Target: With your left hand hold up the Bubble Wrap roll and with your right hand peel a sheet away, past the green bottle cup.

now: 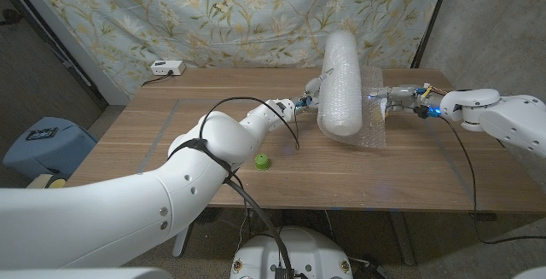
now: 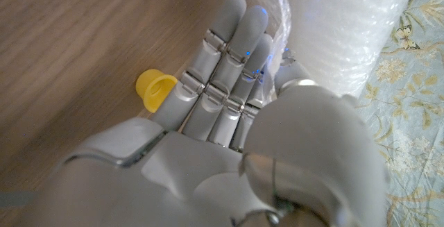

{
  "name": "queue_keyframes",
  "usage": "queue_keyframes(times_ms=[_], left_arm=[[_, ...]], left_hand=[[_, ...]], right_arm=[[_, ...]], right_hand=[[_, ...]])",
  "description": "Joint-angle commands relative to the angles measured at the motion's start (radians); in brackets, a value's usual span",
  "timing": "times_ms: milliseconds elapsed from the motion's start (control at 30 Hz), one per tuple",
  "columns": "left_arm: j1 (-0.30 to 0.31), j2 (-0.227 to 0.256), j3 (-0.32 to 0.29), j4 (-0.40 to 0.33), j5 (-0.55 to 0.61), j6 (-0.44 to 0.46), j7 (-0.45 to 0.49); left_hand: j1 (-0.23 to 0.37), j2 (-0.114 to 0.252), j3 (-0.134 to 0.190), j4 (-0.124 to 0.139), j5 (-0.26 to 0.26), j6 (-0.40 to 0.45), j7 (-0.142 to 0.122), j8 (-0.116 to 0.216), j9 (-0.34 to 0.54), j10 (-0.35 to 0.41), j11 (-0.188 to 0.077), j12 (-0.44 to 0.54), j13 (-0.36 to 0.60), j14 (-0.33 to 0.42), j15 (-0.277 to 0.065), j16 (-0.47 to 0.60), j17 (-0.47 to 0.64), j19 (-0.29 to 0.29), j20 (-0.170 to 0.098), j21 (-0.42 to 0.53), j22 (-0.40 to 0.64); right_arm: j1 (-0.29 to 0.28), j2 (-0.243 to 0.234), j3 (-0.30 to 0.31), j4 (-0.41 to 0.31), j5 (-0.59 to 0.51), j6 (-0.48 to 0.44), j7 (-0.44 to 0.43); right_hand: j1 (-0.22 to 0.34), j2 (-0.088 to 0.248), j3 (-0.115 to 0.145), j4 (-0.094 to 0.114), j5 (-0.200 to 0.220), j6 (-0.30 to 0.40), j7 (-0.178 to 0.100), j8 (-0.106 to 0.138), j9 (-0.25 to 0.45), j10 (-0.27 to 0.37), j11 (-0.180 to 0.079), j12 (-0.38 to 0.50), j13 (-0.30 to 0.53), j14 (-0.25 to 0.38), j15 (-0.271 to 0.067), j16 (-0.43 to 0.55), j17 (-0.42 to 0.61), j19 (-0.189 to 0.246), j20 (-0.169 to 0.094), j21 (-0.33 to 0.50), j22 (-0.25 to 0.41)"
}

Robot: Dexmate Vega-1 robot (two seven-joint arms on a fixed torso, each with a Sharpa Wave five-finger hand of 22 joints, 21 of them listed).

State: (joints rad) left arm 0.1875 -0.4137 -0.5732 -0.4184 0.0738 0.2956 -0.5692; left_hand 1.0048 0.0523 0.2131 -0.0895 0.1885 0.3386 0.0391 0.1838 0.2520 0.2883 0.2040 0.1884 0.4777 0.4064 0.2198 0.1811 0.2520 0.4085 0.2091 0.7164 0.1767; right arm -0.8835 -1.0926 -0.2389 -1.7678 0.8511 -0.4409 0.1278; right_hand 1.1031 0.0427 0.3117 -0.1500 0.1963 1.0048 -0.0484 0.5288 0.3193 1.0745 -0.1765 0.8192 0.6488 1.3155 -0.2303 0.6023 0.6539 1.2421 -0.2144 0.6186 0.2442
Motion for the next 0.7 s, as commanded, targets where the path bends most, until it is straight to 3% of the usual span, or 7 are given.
queue_keyframes(times_ms=[33, 433, 567, 633, 700], left_arm=[[-0.009, 0.004, -0.031, 0.000, 0.037, 0.019, -0.107], [0.004, 0.012, -0.025, 0.000, -0.001, 0.040, -0.170], [0.011, 0.005, -0.049, 0.000, -0.023, 0.049, -0.173], [0.015, 0.003, -0.058, 0.000, -0.029, 0.051, -0.180], [0.019, 0.002, -0.064, 0.000, -0.042, 0.055, -0.190]], left_hand=[[-0.010, 0.000, -0.004, -0.002, -0.003, -0.011, 0.004, 0.001, -0.002, -0.011, 0.002, 0.002, -0.005, -0.019, 0.002, 0.002, -0.005, -0.007, 0.001, -0.009, 0.003], [-0.028, 0.004, -0.012, -0.001, -0.004, -0.031, -0.015, 0.001, -0.013, -0.030, 0.010, 0.004, -0.018, -0.039, 0.004, 0.007, -0.018, -0.011, 0.001, -0.021, 0.002], [-0.040, 0.008, -0.016, -0.002, -0.004, -0.059, -0.054, -0.001, -0.020, -0.054, 0.009, 0.002, -0.027, -0.051, 0.004, 0.009, -0.026, -0.008, 0.001, -0.028, 0.002], [-0.045, 0.009, -0.019, -0.006, -0.004, -0.078, -0.093, -0.002, -0.026, -0.068, 0.003, 0.003, -0.034, -0.069, 0.004, 0.007, -0.033, -0.009, 0.002, -0.036, 0.002], [-0.049, 0.012, -0.020, -0.008, -0.004, -0.091, -0.104, -0.001, -0.031, -0.088, 0.002, 0.000, -0.040, -0.080, 0.004, 0.007, -0.038, -0.012, 0.002, -0.043, 0.002]], right_arm=[[-0.012, -0.009, 0.012, -0.015, 0.001, 0.003, -0.014], [-0.024, -0.024, 0.022, -0.031, 0.006, -0.004, -0.019], [-0.026, -0.033, 0.026, -0.040, 0.011, -0.015, -0.020], [-0.027, -0.037, 0.029, -0.044, 0.013, -0.022, -0.023], [-0.026, -0.041, 0.029, -0.046, 0.013, -0.027, -0.023]], right_hand=[[0.010, 0.000, -0.007, 0.002, 0.004, -0.008, 0.000, 0.006, 0.004, -0.005, 0.003, -0.004, 0.004, -0.002, 0.001, -0.007, 0.009, -0.008, -0.003, 0.009, 0.006], [0.015, 0.005, -0.015, 0.004, 0.004, -0.013, -0.001, 0.010, 0.005, -0.006, 0.001, -0.010, 0.008, -0.002, 0.001, -0.018, 0.028, -0.018, -0.003, 0.024, 0.007], [0.016, 0.011, -0.016, 0.006, 0.004, -0.013, 0.000, 0.012, 0.005, -0.011, 0.003, -0.011, 0.015, -0.003, 0.001, -0.024, 0.032, -0.023, -0.003, 0.030, 0.008], [0.017, 0.012, -0.017, 0.006, 0.004, -0.014, 0.000, 0.012, 0.005, -0.011, 0.003, -0.012, 0.014, -0.001, 0.001, -0.025, 0.036, -0.024, -0.003, 0.032, 0.008], [0.018, 0.013, -0.018, 0.006, 0.004, -0.013, 0.001, 0.013, 0.005, -0.010, 0.003, -0.012, 0.015, -0.002, 0.001, -0.027, 0.037, -0.025, -0.003, 0.034, 0.008]])
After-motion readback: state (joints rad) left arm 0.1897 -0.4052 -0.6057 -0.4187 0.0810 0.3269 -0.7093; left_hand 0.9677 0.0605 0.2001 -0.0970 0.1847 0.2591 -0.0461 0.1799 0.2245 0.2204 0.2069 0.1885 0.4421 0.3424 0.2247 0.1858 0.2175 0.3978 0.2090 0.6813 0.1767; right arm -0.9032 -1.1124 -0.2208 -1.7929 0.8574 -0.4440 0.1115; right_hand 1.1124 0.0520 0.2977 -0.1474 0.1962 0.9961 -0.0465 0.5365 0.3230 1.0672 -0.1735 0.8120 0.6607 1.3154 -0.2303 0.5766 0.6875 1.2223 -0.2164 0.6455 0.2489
